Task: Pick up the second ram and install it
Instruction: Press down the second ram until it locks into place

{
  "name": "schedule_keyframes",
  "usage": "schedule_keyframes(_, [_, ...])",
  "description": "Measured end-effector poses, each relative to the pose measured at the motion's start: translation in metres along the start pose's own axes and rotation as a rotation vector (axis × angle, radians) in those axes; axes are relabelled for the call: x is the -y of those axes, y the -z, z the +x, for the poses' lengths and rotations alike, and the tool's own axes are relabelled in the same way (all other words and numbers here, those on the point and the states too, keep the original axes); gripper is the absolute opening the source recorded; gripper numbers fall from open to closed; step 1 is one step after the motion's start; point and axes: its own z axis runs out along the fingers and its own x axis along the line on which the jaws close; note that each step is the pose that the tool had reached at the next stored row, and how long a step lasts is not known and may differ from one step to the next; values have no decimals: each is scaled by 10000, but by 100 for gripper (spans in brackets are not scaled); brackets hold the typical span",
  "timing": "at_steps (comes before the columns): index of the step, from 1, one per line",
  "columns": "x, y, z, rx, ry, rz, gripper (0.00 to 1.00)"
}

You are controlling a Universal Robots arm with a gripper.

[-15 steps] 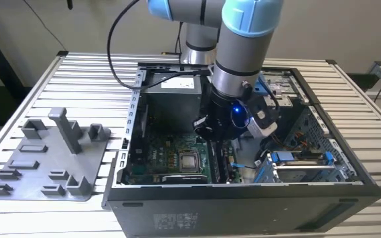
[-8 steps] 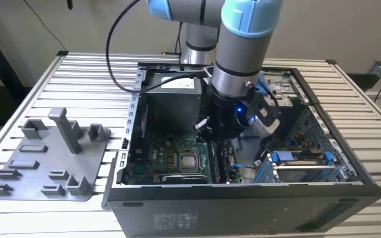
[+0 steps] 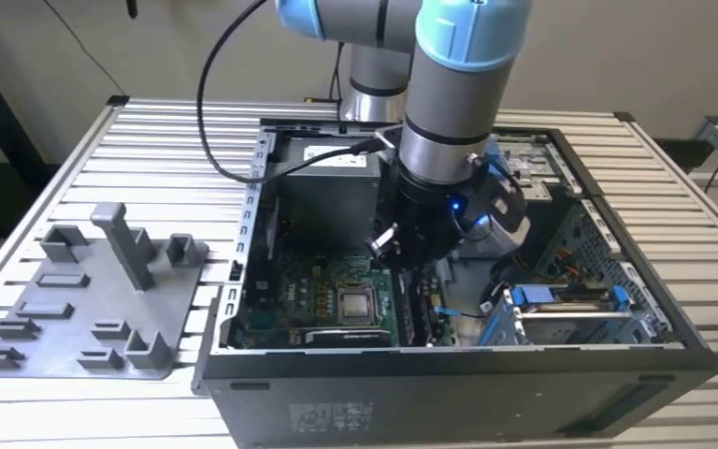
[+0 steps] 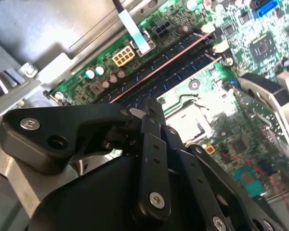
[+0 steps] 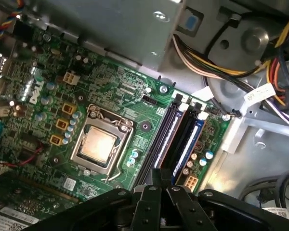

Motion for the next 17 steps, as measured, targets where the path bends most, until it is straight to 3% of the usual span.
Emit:
schedule_keyframes(13, [-2, -8, 3, 108, 1992, 29, 11])
schedule_keyframes(17, [-9, -22, 18, 128, 2411, 30, 11])
